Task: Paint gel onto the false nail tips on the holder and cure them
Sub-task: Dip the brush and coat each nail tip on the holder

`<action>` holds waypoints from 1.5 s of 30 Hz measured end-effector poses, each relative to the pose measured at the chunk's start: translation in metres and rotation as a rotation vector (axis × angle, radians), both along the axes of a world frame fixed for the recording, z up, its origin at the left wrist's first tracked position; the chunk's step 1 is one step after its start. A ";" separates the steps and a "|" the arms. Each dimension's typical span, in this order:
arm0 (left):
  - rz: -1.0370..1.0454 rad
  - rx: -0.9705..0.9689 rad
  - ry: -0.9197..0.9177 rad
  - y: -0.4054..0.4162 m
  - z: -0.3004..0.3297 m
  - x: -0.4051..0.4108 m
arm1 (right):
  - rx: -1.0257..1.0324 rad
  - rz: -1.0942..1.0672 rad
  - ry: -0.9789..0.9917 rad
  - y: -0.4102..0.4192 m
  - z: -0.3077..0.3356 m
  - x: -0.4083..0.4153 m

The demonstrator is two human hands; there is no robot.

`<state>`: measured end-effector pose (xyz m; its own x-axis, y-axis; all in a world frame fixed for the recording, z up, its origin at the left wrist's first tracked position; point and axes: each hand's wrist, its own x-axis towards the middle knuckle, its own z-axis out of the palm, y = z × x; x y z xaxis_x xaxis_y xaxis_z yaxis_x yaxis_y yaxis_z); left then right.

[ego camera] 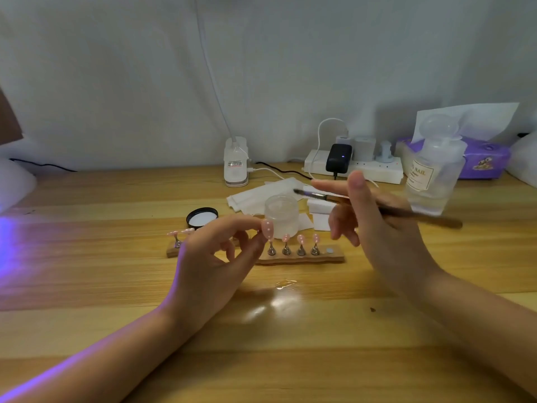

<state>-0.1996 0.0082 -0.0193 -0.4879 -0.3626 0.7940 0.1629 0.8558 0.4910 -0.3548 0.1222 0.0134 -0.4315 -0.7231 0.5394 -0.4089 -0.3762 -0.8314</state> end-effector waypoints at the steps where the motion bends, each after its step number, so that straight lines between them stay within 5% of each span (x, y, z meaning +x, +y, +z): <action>1: 0.001 0.027 0.007 0.000 0.000 0.000 | 0.029 -0.022 -0.047 -0.005 0.004 -0.003; 21: 0.009 0.171 0.018 -0.006 -0.001 -0.002 | 0.643 -0.015 0.886 -0.099 0.048 -0.027; 33: 0.008 0.188 -0.007 -0.005 0.000 -0.002 | 0.664 -0.028 0.539 -0.100 0.053 -0.033; 45: 0.001 0.178 -0.031 -0.004 0.002 -0.001 | 0.705 -0.015 0.474 -0.099 0.047 -0.031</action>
<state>-0.2004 0.0046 -0.0169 -0.5109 -0.4968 0.7016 0.1442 0.7550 0.6396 -0.3860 0.0234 0.0600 -0.2856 -0.9540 0.0906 -0.7739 0.1739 -0.6090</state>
